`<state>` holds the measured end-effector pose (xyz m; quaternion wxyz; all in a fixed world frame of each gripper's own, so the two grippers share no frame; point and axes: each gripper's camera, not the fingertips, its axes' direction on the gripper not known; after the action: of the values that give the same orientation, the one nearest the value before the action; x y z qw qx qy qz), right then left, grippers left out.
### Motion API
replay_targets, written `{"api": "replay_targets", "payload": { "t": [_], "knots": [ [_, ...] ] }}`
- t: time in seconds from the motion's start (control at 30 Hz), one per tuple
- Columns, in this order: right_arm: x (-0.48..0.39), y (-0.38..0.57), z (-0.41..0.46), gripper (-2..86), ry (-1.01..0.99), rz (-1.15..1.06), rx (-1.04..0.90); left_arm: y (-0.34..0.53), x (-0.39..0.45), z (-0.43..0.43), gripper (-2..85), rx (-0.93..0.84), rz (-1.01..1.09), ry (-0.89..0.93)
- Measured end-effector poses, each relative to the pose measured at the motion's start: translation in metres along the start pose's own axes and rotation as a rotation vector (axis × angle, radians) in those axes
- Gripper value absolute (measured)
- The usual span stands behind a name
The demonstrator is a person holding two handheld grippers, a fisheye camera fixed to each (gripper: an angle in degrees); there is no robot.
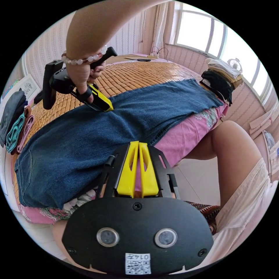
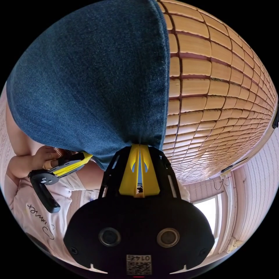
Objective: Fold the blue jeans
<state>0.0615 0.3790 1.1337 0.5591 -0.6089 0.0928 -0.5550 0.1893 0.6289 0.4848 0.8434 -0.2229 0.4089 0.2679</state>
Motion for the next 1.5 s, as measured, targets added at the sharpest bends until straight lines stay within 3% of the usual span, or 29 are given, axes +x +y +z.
{"api": "replay_targets", "payload": {
  "t": [0.23,0.4,0.5,0.57,0.6,0.67,0.77,0.87,0.97,1.17,1.3,1.37,1.5],
  "knots": [
    [0.019,0.037,0.022,-0.9,-0.035,-0.006,-0.005,-0.003,0.016,0.004,-1.0,0.007,0.040,-0.036],
    [0.024,0.105,0.045,-0.7,-0.027,0.034,0.194,-0.003,0.024,0.004,-1.0,0.014,0.054,-0.058],
    [0.029,0.195,0.082,-0.7,-0.067,0.166,0.586,-0.005,0.026,0.004,-1.0,0.009,0.053,-0.056],
    [0.040,0.301,0.140,-0.7,-0.235,0.394,0.970,-0.007,0.026,0.001,-1.0,0.013,0.057,-0.045],
    [0.038,0.334,0.158,-0.6,-0.263,0.441,1.074,-0.007,0.026,-0.002,-1.0,0.018,0.058,-0.044],
    [0.030,0.461,0.249,0.2,-0.365,0.682,1.338,-0.003,0.030,-0.031,-1.0,0.150,0.026,-0.023],
    [0.011,0.578,0.376,2.7,-0.442,0.992,1.271,-0.003,0.045,-0.059,-1.0,0.245,0.010,-0.006],
    [-0.017,0.657,0.488,6.9,-0.503,1.253,1.149,-0.010,0.054,-0.059,-1.0,0.212,-0.034,0.015],
    [-0.035,0.699,0.561,10.4,-0.581,1.362,1.117,-0.028,0.063,-0.049,-1.0,0.128,-0.006,0.039],
    [-0.033,0.738,0.640,16.8,-0.687,1.469,1.201,-0.081,0.073,-0.021,-1.0,0.044,0.026,-0.002],
    [-0.022,0.754,0.666,17.1,-0.628,1.531,1.196,-0.106,0.075,0.005,-1.0,-0.080,0.033,-0.046],
    [-0.011,0.759,0.681,15.3,-0.669,1.499,1.204,-0.111,0.074,0.024,-1.0,-0.179,0.027,-0.040],
    [-0.011,0.772,0.693,10.3,-0.668,1.539,1.152,-0.115,0.075,0.025,-1.0,-0.173,0.028,-0.071]
  ]
}}
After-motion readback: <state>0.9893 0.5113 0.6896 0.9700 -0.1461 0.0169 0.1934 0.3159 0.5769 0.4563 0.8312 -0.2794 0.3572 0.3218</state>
